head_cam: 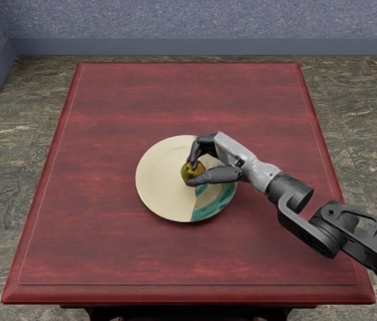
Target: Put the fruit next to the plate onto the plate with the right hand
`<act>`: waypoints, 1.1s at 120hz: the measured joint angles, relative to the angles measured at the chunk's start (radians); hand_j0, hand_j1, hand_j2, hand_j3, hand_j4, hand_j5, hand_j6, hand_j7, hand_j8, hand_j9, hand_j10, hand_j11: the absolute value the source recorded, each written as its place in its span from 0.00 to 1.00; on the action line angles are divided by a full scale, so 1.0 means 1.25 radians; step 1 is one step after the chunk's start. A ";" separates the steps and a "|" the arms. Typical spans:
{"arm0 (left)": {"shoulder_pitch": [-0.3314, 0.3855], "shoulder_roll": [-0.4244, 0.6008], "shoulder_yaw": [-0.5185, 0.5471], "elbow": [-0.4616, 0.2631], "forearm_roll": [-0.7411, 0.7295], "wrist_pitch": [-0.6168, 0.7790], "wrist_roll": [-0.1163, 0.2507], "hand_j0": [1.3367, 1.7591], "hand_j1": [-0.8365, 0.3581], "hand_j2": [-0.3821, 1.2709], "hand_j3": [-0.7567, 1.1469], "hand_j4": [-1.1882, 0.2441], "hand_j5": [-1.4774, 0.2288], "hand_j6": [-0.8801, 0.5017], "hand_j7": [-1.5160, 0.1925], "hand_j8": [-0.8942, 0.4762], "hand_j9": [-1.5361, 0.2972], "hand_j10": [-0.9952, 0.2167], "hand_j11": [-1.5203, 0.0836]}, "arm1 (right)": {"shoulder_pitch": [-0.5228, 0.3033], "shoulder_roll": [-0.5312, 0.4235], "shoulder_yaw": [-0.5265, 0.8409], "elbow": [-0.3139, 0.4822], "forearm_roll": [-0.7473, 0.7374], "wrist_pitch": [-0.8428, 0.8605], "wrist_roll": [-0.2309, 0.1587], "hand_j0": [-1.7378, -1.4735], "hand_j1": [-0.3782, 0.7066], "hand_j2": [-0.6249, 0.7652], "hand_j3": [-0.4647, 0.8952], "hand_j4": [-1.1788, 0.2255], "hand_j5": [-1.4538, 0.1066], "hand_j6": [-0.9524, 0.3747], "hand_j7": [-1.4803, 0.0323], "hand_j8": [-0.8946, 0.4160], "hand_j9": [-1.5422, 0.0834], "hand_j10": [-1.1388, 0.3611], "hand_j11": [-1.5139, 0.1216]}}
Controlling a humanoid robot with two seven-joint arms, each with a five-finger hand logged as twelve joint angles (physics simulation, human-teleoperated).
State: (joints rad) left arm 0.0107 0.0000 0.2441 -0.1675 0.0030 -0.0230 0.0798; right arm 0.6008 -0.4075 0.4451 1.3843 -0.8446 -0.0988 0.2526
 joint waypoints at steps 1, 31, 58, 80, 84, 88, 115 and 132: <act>0.000 0.000 0.000 0.000 0.000 0.000 0.000 0.76 0.99 0.23 0.40 0.83 0.87 0.64 0.89 0.65 0.84 0.82 0.95 | 0.000 0.001 -0.001 -0.001 0.000 0.000 0.000 0.32 0.63 0.66 0.34 0.23 0.17 0.06 0.23 0.39 0.23 0.57 0.22; 0.000 0.000 0.000 0.000 0.000 0.000 0.000 0.76 0.99 0.23 0.40 0.83 0.87 0.64 0.89 0.65 0.84 0.82 0.95 | 0.000 0.018 -0.004 -0.009 0.010 -0.001 -0.002 0.31 0.55 0.58 0.34 0.37 0.35 0.20 0.40 0.40 0.40 0.55 0.38; 0.000 0.000 0.000 0.000 0.000 0.000 0.000 0.76 0.99 0.23 0.40 0.83 0.87 0.64 0.89 0.65 0.84 0.82 0.95 | 0.000 0.016 0.003 0.011 0.019 -0.001 -0.002 0.30 0.32 0.48 0.34 0.60 0.65 0.46 0.69 0.50 0.68 0.62 0.66; 0.000 0.000 0.000 0.000 0.000 0.000 0.000 0.76 0.99 0.23 0.40 0.83 0.87 0.64 0.89 0.65 0.84 0.82 0.95 | -0.001 -0.026 0.006 0.053 0.034 0.007 0.000 0.30 0.21 0.45 0.34 0.70 0.77 0.57 0.81 0.56 0.79 0.66 0.77; 0.000 0.000 0.000 0.000 0.000 0.000 0.000 0.76 0.99 0.23 0.40 0.83 0.87 0.64 0.89 0.65 0.84 0.82 0.95 | -0.001 -0.038 0.007 0.062 0.040 0.013 0.000 0.30 0.19 0.45 0.34 0.72 0.78 0.59 0.83 0.58 0.81 0.67 0.79; 0.000 0.000 0.000 0.000 0.000 0.000 0.000 0.76 0.99 0.23 0.40 0.83 0.87 0.64 0.89 0.65 0.84 0.82 0.95 | 0.000 -0.049 0.011 0.069 0.046 0.025 -0.002 0.30 0.17 0.45 0.34 0.73 0.80 0.60 0.85 0.59 0.83 0.68 0.80; 0.000 0.000 0.000 0.000 0.000 0.000 0.000 0.76 0.99 0.23 0.40 0.83 0.87 0.64 0.89 0.65 0.84 0.82 0.95 | 0.003 -0.150 0.076 0.077 0.127 0.207 -0.020 0.30 0.10 0.45 0.34 0.79 0.87 0.66 0.92 0.63 0.89 0.72 0.87; 0.000 0.000 0.000 0.000 0.000 0.000 0.000 0.76 0.99 0.23 0.40 0.83 0.87 0.64 0.89 0.65 0.84 0.82 0.95 | 0.003 -0.211 0.104 0.075 0.160 0.288 -0.018 0.30 0.08 0.45 0.34 0.80 0.89 0.68 0.93 0.65 0.91 0.73 0.88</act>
State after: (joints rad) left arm 0.0107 0.0000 0.2438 -0.1676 0.0031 -0.0230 0.0797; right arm 0.6042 -0.6707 0.5751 1.4784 -0.6450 0.2611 0.2296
